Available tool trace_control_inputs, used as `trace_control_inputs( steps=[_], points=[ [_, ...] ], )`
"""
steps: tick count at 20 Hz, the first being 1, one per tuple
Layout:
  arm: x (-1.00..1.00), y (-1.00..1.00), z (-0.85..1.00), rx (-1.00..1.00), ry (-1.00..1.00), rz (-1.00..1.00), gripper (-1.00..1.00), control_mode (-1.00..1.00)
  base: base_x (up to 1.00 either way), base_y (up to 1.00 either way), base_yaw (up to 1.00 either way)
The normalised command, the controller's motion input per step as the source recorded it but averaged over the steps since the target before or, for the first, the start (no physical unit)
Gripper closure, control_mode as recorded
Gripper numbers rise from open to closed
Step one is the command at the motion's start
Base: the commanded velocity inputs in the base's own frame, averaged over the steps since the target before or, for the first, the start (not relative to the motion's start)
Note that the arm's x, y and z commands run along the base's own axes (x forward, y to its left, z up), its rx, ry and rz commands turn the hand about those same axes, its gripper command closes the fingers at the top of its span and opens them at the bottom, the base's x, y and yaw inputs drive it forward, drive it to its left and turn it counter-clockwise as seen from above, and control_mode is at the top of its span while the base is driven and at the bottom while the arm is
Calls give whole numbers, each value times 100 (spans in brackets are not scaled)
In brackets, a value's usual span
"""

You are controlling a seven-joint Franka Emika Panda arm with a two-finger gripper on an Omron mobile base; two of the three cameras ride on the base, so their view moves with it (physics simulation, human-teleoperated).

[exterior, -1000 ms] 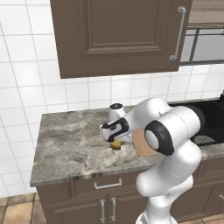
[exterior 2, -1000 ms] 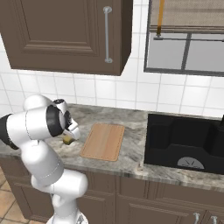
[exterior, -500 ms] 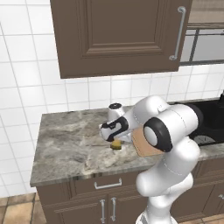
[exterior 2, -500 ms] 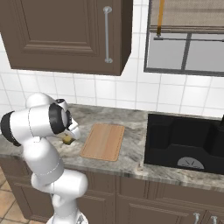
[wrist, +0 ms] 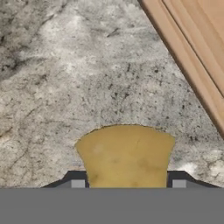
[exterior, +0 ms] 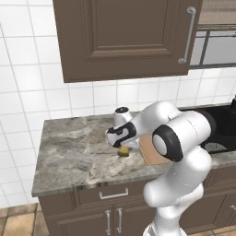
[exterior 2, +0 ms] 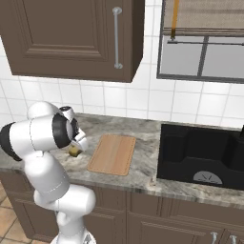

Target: Pick up the sponge from the counter and clean the cutting board by briefly scrubbing or pressing down on the cutting board. Once finished, release the sponge.

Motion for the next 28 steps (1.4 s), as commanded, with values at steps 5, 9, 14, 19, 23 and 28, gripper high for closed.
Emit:
trace_control_inputs(
  steps=[5,9,14,19,23,28],
  points=[
    [-14,-50,19,0,0,-3,100,-100,0,0,0],
    [-1,-52,18,0,0,-4,100,-100,0,0,0],
    [0,-66,5,0,0,-4,100,-100,0,0,0],
    [0,-59,-9,0,0,-6,100,-100,0,0,0],
    [0,-14,-41,-1,-3,-8,100,-100,0,0,0],
    [0,-4,-35,0,-1,-8,100,-100,0,0,0]
  ],
)
